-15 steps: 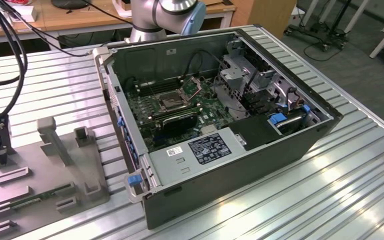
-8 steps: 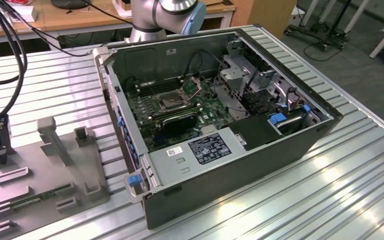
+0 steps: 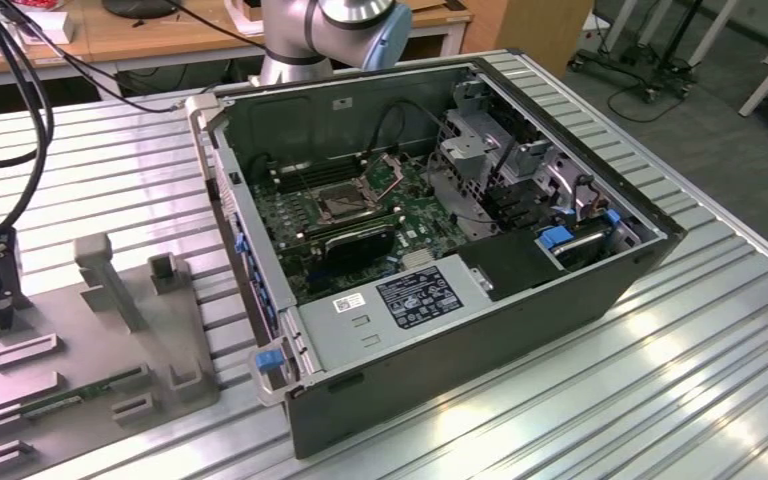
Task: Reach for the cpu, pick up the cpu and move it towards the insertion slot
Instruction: 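Pick up the cpu and move it towards the insertion slot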
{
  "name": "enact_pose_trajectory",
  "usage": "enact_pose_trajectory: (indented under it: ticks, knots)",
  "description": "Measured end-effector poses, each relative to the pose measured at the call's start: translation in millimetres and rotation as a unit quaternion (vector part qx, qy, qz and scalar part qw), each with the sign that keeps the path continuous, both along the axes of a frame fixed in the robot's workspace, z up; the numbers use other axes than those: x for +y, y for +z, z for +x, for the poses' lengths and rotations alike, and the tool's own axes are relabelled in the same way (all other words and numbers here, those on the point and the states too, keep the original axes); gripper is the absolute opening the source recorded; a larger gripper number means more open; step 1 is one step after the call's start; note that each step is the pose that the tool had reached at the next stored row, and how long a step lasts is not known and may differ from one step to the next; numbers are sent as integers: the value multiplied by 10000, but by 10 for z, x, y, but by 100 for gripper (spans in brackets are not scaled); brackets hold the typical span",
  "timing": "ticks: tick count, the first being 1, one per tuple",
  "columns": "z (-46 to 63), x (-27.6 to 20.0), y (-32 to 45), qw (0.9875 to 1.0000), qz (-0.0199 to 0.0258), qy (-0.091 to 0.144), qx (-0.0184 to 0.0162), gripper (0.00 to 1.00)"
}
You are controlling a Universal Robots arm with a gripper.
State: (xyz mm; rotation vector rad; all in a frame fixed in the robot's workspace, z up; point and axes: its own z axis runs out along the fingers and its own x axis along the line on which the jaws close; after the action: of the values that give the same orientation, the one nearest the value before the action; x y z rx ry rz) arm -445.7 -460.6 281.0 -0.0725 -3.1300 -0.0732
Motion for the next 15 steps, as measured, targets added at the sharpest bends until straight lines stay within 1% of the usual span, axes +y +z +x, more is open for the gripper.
enact_pose_trajectory:
  ticks: [5, 15]
  knots:
    - [-1, -2, 4, 10000, 3, 0, -1, 55]
    - [0, -2, 42, 10000, 3, 0, -1, 55]
